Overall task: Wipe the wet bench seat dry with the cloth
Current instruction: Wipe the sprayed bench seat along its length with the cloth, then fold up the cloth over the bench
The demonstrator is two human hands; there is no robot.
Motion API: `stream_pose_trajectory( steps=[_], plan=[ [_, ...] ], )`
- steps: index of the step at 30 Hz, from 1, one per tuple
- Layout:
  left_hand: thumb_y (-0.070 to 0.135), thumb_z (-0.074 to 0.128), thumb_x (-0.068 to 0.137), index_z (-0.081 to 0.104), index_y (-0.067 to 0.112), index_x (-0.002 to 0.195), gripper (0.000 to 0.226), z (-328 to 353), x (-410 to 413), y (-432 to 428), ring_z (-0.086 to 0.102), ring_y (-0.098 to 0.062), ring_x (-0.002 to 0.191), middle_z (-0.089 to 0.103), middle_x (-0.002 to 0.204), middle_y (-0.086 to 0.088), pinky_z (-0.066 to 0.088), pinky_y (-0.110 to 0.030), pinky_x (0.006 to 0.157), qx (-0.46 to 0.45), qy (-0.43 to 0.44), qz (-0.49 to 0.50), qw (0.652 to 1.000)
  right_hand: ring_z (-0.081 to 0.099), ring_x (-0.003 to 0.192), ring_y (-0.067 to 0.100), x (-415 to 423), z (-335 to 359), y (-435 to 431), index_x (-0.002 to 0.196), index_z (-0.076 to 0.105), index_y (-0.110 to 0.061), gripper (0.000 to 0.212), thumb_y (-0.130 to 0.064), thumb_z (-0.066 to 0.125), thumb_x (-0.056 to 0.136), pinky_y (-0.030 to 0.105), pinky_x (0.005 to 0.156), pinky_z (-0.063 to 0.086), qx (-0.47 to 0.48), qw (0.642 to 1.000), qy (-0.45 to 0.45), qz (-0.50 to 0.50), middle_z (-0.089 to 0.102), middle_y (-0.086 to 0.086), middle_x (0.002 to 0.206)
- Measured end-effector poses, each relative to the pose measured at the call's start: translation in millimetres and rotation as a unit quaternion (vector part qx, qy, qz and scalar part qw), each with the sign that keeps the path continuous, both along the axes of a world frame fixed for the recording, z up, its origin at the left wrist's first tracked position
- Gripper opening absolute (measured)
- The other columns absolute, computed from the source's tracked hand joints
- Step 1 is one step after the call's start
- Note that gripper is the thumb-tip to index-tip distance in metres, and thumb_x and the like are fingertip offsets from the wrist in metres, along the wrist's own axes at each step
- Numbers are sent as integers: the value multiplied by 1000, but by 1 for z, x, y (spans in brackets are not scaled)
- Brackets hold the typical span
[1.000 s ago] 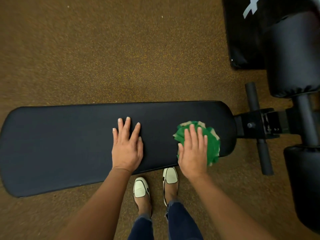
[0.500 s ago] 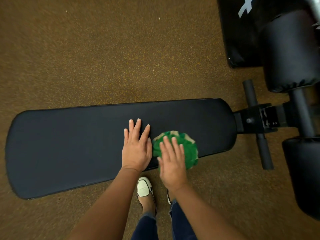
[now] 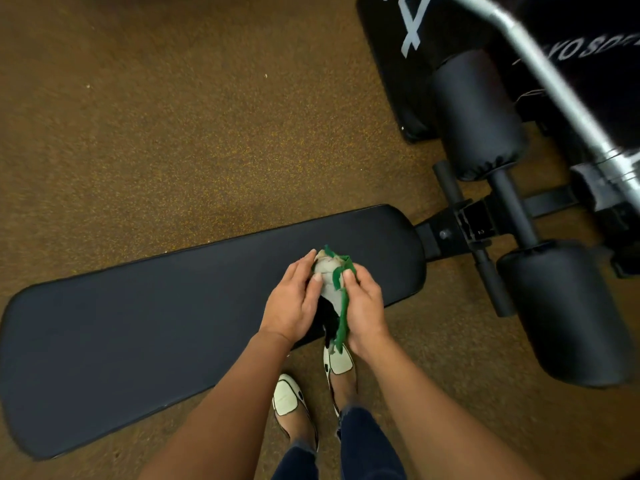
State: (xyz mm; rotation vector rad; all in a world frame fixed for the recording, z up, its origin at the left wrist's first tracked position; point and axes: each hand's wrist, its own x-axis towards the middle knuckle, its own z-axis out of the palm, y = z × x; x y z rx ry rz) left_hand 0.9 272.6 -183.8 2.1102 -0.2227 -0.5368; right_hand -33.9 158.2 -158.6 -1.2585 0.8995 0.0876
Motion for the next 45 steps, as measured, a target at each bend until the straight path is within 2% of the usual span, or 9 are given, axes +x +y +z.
stream_pose_trajectory(
  steps=[4,10,15,20,28,32,38,42,45],
  plan=[
    [50,45,93,31,29,147,60,11,7,-26,41,-6,128,45,142,7,33,-26,106,-76,112,54,989,68,99,31,8,30,-28,112,65,-13,26,-14,40,102,43,85,55,111,989,-8,-93,71,15,106],
    [45,59,85,55,30,126,44,34,17,-61,62,-8,106,65,114,9,49,-40,97,-141,180,61,972,66,105,33,-6,50,-63,124,60,-7,49,-43,57,91,47,92,52,137,984,-34,-110,68,20,113],
    [30,56,93,59,25,113,20,54,17,-92,64,-11,96,68,102,6,52,-44,89,-124,128,5,984,70,94,21,-21,60,-88,110,65,-21,29,-13,71,84,46,87,56,-79,996,-8,-38,73,4,100],
    [15,54,94,56,22,117,24,70,18,-128,60,-11,101,64,108,5,49,-37,92,-129,81,-45,987,61,102,20,-31,74,-114,115,64,-23,25,-26,56,92,44,91,51,-329,939,92,-39,67,0,105],
    [15,64,89,50,24,126,41,108,8,-196,51,5,101,55,112,15,36,-5,83,-119,65,-93,986,59,104,23,-65,107,-158,126,57,-11,28,-14,47,99,17,78,35,-420,886,74,-184,65,8,111],
    [14,68,86,52,31,115,37,131,0,-234,52,-7,108,57,107,14,43,-25,93,-107,46,-118,986,62,101,32,-83,118,-189,130,50,-10,32,-12,48,98,24,76,39,-466,851,70,-231,66,16,110],
    [3,62,88,52,23,129,46,157,-14,-288,52,-12,103,52,116,3,46,-28,94,-73,-2,-208,975,63,90,37,-111,123,-232,130,45,-11,32,-12,45,99,44,74,52,-487,817,123,-283,66,19,100],
    [0,58,89,44,22,138,56,157,-23,-304,48,-11,113,39,129,2,37,-17,98,-29,-60,-273,960,59,100,34,-130,114,-249,125,49,-8,32,-6,49,93,42,76,50,-502,808,158,-264,60,17,111],
    [3,58,89,50,22,134,50,152,-29,-309,38,-20,122,38,129,0,34,-32,107,21,-126,-334,934,52,102,31,-142,110,-255,116,59,-8,29,-7,60,87,42,78,50,-541,791,183,-217,54,16,110]
  ],
)
